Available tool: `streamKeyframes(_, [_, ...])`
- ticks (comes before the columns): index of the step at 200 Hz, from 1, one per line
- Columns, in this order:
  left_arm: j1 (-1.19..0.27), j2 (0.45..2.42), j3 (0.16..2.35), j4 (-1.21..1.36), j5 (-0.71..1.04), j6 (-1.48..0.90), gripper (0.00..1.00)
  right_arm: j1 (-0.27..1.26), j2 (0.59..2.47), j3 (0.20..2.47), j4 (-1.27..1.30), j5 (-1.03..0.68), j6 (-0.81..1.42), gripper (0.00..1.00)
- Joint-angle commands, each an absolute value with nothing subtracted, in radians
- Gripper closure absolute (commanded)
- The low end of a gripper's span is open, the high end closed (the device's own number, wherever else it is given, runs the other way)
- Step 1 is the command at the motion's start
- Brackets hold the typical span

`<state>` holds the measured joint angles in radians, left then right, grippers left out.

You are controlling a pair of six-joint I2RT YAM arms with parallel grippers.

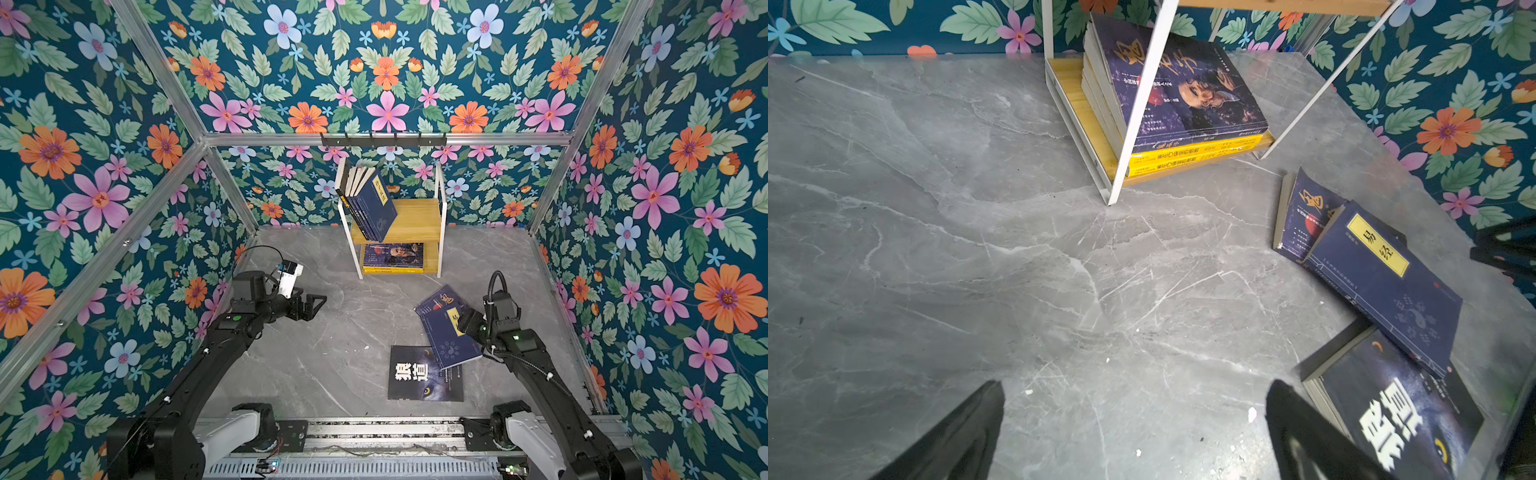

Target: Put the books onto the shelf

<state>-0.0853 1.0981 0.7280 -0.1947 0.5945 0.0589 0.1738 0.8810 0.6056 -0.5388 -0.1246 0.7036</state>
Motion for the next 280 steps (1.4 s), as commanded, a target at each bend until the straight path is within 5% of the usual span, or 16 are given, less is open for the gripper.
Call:
streamKeyframes(1, [-0.084,1.103,0.731,-0.204,0.592,0.074,0.00,0.147,0.826,0.560,-0.628,-0.143,0.767,0.14])
streamKeyframes(41, [-0.087,1.111,0.725,-0.199,0.600,0.076,0.00,0.068,0.742,0.451,-0.611,-0.237,0.807,0.06])
streamKeyframes(112, [-0.084,1.125,0.728,-0.206,0.595,0.077,0.00,-0.042,0.736,0.262,-0.333,-0.448,0.919,0.10])
streamKeyframes(154, [-0.084,1.132,0.724,-0.198,0.600,0.075,0.00,-0.055,0.716,0.236,-0.324,-0.454,0.948,0.26])
streamKeyframes(263, [-0.092,1.119,0.719,-0.194,0.612,0.077,0.00,-0.068,0.622,0.269,-0.387,-0.438,0.911,1.00])
streamKeyframes(280, [-0.094,1.116,0.721,-0.193,0.617,0.078,0.00,-0.069,0.605,0.292,-0.391,-0.438,0.894,1.00])
